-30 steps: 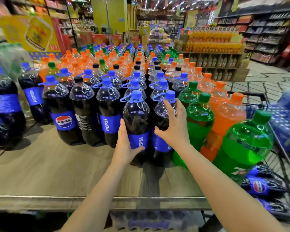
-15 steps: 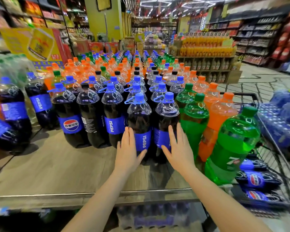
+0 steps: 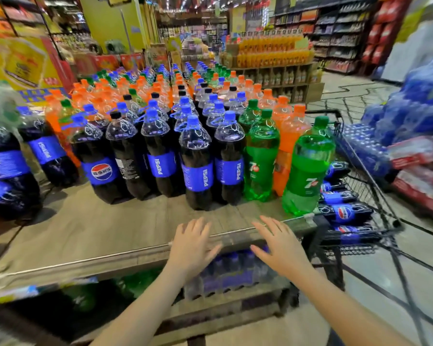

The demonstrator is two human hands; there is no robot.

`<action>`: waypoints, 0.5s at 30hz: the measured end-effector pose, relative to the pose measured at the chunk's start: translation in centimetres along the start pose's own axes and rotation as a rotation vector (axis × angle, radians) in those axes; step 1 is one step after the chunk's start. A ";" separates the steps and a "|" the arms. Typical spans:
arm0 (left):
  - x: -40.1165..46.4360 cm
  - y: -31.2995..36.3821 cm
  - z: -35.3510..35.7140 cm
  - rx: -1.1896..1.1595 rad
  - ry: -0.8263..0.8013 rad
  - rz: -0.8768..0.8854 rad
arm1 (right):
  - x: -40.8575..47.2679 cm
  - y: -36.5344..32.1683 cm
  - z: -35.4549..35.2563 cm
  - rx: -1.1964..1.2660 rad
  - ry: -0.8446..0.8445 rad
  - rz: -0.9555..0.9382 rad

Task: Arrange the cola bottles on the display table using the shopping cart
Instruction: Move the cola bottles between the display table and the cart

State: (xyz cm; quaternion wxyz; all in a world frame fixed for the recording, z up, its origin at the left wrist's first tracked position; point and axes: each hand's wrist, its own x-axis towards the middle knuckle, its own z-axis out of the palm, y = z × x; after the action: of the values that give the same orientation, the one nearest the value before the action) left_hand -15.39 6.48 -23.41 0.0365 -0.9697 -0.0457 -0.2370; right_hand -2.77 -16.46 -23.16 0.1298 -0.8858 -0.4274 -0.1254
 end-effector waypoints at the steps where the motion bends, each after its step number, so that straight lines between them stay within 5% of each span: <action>1: -0.8 0.7 -0.1 0.001 -0.020 0.003 | -1.3 -0.1 -0.2 0.002 -0.009 0.002; 9: -4.1 9.4 0.7 -0.130 -0.169 -0.030 | -11.2 4.3 -0.9 0.098 -0.086 0.025; 15: -1.5 20.0 2.7 -0.149 -0.184 -0.022 | -16.6 13.8 -3.6 0.096 -0.190 0.092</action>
State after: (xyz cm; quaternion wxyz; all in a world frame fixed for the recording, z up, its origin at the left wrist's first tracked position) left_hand -13.37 -13.20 -27.45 -0.0427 -0.9869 -0.0418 -0.1501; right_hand -2.30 -38.01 -27.03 0.1368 -0.9052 -0.4021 -0.0144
